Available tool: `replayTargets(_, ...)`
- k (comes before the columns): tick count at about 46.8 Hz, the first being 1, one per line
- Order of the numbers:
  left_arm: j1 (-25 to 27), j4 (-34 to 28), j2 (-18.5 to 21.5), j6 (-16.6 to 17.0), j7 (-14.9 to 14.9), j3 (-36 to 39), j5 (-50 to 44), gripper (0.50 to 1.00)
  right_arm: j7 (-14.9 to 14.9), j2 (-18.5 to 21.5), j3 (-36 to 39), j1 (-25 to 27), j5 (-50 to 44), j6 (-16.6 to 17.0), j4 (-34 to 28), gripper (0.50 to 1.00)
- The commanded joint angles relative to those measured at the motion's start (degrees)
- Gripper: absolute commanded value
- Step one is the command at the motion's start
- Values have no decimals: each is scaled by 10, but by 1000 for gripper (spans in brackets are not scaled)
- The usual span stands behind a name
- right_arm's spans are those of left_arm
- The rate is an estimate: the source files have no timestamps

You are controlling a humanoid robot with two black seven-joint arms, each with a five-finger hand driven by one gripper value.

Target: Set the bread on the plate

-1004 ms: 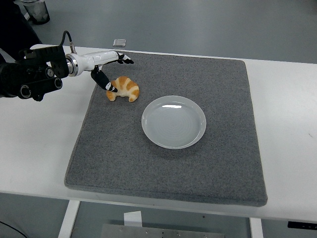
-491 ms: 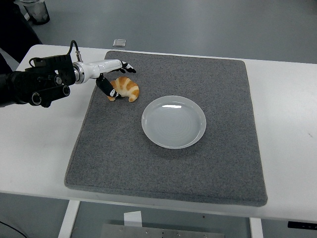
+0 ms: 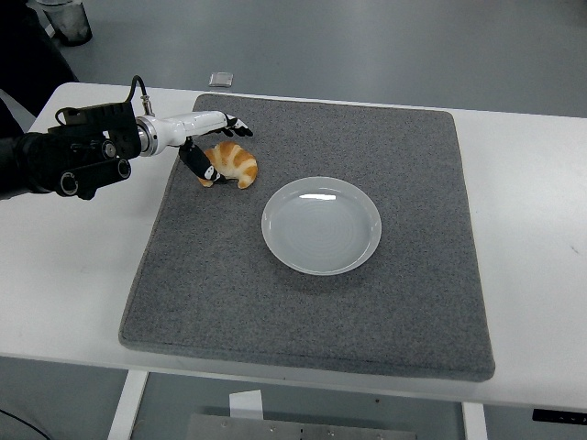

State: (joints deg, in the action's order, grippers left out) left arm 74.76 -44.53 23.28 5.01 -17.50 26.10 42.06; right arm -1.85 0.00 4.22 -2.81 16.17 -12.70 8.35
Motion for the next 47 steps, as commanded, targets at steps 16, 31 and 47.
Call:
replayTargets(16,-11,24,-17,0,0,-1,-1,958,0,0,0,0,0,0,0,952)
replayTargets(31,-13,39,-33,11,-1,-1,-1,936,0,0,0,0,0,0,0,952)
replayTargets(47,-23,43,-40,14,-1,0,-1,836,0,0,0,0,0,0,0,952)
